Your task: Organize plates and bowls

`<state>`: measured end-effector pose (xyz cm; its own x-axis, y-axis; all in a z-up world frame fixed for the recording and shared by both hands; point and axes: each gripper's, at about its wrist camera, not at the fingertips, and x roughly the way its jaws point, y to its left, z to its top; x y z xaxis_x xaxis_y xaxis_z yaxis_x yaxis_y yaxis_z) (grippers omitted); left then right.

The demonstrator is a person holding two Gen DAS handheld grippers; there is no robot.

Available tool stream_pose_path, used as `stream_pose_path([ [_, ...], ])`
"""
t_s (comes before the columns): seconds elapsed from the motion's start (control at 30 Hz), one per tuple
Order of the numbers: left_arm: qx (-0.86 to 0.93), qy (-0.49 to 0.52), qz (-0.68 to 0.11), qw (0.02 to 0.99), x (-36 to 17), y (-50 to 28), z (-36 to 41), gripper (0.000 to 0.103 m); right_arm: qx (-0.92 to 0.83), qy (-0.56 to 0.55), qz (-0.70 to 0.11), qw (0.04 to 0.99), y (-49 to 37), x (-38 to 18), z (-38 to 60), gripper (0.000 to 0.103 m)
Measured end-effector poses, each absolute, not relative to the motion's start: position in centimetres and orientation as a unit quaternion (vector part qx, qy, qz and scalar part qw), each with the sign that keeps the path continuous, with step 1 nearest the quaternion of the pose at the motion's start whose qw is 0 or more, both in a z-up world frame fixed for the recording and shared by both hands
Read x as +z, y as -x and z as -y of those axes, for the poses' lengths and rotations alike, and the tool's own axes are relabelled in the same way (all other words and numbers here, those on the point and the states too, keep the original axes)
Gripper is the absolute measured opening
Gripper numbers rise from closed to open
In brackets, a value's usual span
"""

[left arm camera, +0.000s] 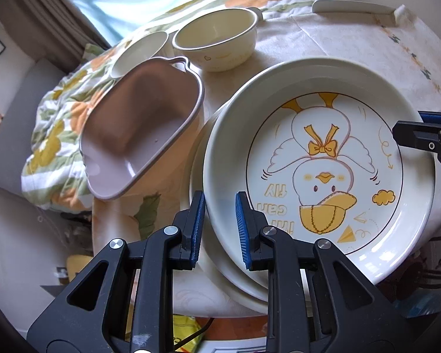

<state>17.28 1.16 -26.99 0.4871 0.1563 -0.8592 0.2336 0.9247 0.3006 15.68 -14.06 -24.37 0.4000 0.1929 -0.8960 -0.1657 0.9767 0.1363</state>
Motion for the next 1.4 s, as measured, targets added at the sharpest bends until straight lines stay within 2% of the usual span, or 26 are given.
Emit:
stream_pose_path([
  [0.47, -0.008, -0.212, -0.497, 0.842, -26.6, -16.9, -1.3, 0.019, 0.107, 0.006, -0.536, 0.838, -15.6, -25.0, 13.4, 0.015],
  [0.77, -0.012, -0.183, -0.51, 0.841, -26.2, -17.1, -1.9, 0.019, 0.107, -0.005, -0.533, 0.839, -15.5, -24.8, 13.6, 0.015],
  [0.93, -0.017, -0.132, -0.503, 0.854, -23.5, -16.8, -2.9, 0.021, 0.121, -0.024, -0.506, 0.854, -15.1, -21.9, 14.4, 0.015],
  [0.97, -0.019, -0.114, -0.499, 0.859, -22.6, -16.6, -3.2, 0.024, 0.127, -0.033, -0.497, 0.858, -15.1, -21.0, 14.7, 0.015],
  [1.0, -0.018, -0.097, -0.492, 0.865, -21.6, -16.4, -3.7, 0.038, 0.136, -0.041, -0.489, 0.86, -15.1, -20.2, 14.9, 0.015],
  [1.03, -0.013, -0.08, -0.481, 0.873, -20.5, -16.1, -4.2, 0.068, 0.142, -0.046, -0.484, 0.862, -15.1, -19.4, 15.1, 0.015],
  [1.07, -0.003, -0.067, -0.47, 0.88, -19.4, -15.8, -4.7, 0.085, 0.149, -0.048, -0.474, 0.866, -15.2, -18.5, 15.2, 0.017],
  [1.1, 0.008, -0.056, -0.454, 0.889, -18.2, -15.4, -5.3, 0.103, 0.154, -0.047, -0.468, 0.869, -15.3, -17.8, 15.3, 0.023],
  [1.13, 0.017, -0.043, -0.435, 0.899, -17.0, -14.9, -5.9, 0.103, 0.162, -0.046, -0.462, 0.871, -15.6, -17.0, 15.3, 0.049],
  [1.17, 0.02, -0.029, -0.426, 0.904, -16.0, -14.6, -6.5, 0.103, 0.17, -0.046, -0.458, 0.871, -16.0, -16.4, 15.1, 0.087],
  [1.2, 0.022, -0.015, -0.426, 0.904, -15.4, -14.6, -7.2, 0.103, 0.182, -0.046, -0.452, 0.872, -16.5, -15.8, 14.9, 0.1],
  [1.4, 0.061, 0.118, -0.433, 0.892, -14.4, -15.8, -13.6, 0.103, 0.224, -0.008, -0.476, 0.851, -20.6, -14.8, 12.2, 0.103],
])
